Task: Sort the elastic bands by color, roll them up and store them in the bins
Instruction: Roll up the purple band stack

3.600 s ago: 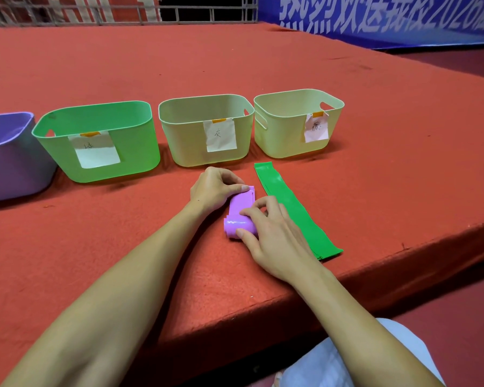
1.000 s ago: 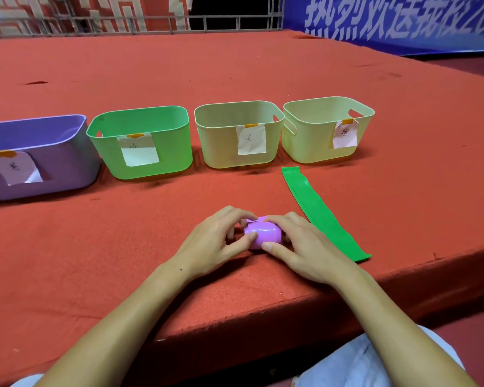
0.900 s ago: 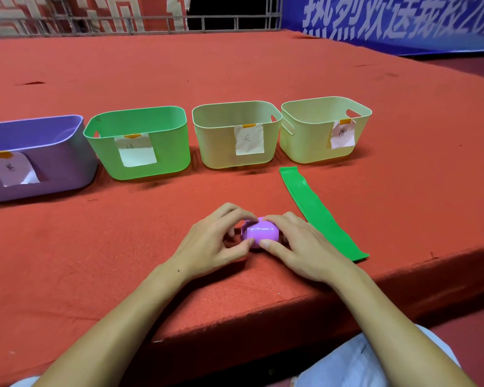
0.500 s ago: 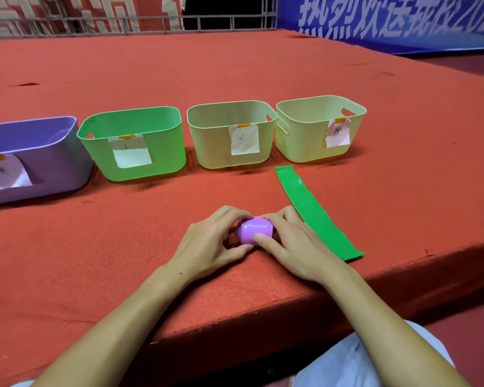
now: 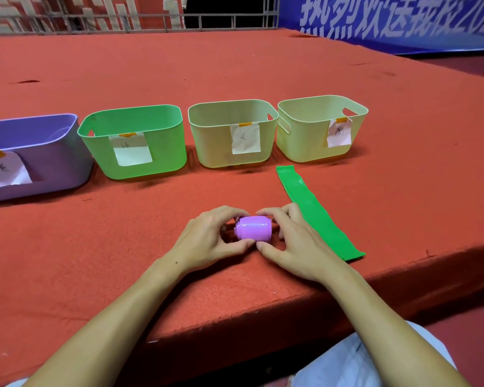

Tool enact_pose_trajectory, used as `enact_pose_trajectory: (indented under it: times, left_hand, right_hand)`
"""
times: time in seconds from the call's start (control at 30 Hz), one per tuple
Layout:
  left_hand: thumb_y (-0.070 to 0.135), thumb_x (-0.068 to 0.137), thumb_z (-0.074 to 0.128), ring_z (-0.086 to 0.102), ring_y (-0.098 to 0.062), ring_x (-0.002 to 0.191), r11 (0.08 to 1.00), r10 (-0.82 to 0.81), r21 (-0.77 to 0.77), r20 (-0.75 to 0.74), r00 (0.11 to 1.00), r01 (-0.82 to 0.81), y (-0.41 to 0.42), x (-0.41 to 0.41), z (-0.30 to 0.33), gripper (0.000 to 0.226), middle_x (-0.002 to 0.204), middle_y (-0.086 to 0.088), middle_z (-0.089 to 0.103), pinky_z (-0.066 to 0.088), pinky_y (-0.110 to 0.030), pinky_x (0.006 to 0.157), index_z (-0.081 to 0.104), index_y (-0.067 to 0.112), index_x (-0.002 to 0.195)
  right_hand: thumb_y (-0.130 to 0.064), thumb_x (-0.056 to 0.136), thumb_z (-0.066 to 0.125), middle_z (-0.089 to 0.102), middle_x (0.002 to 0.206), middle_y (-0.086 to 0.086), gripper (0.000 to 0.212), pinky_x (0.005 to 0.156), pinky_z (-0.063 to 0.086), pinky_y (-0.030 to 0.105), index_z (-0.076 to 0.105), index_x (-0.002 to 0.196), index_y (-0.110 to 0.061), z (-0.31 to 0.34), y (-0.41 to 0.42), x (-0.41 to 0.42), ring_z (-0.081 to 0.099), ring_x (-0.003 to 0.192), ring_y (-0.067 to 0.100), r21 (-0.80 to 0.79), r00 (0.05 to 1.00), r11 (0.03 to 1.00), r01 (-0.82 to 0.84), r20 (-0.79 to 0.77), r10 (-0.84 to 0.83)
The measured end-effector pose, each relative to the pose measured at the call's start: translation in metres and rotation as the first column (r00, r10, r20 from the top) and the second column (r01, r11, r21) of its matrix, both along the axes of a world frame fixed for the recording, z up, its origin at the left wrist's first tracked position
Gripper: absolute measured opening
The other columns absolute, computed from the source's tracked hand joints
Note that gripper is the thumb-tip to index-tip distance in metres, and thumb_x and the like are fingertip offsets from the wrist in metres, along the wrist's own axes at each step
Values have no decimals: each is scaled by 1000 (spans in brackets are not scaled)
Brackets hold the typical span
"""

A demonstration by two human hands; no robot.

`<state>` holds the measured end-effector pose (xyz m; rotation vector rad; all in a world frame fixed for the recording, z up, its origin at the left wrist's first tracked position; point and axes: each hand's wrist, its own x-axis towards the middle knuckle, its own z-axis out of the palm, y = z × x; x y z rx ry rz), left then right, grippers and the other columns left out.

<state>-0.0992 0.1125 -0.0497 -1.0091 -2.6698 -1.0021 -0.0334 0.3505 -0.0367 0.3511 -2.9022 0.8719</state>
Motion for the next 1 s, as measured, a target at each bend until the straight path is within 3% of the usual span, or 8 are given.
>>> enact_pose_trajectory:
  times: [0.1,0.2,0.43,0.63,0.8,0.93,1.0]
  left_hand:
    - [63,87,75,66,-8,99,1000,-20,15,46,999,19,-2,-1,0,47,112,20,69,56,-45,82,67,38,126]
    - [66,89,69,65,-4,96,1000,-8,-10,67,998,9,-3,0,1,48,107,23,69,56,-44,82,70,35,124]
    - [72,95,52,60,-2,96,995,11,-95,73,997,-4,-3,4,2,51,108,22,65,54,-43,86,67,34,126]
    - [70,100,46,57,-6,88,984,15,-175,-12,1000,-17,-5,5,3,44,132,14,35,56,-40,77,61,37,125]
    - [66,105,42,58,-5,89,986,29,-161,-20,999,-32,-3,9,1,46,134,16,37,57,-42,81,54,40,140]
    - [56,104,57,59,-7,93,1000,-25,-5,32,999,25,-4,15,4,49,122,26,48,55,-39,88,46,41,149]
    - [50,95,71,60,-9,94,998,-56,-4,7,998,56,-5,17,6,58,122,26,52,55,-38,87,46,41,148]
  right_hand:
    - [-56,84,72,38,131,-12,69,101,53,45,43,146,-45,-1,1,-1,63,110,14,1,999,1000,-27,-18,27]
    - [-52,86,76,44,136,-16,74,100,53,45,43,151,-39,1,-2,-2,62,112,9,14,996,998,-67,-57,68]
    - [-43,87,80,53,132,-21,61,98,51,39,49,140,-41,1,-6,-2,57,115,6,24,988,993,-113,-99,115]
    - [-49,92,72,56,135,-17,60,100,49,43,47,146,-41,-5,-7,-4,56,118,13,62,989,994,-93,-106,99]
    - [-52,95,64,56,135,-12,61,102,48,45,44,151,-37,-8,-7,-7,55,120,16,88,991,993,-82,-96,91]
    - [-61,98,49,58,138,-2,73,104,48,48,36,160,-26,-10,-6,-10,55,125,24,169,994,985,-37,-94,54]
    - [-62,101,48,57,141,1,77,105,47,47,30,164,-22,-12,-7,-10,54,128,26,211,994,977,-17,-98,39]
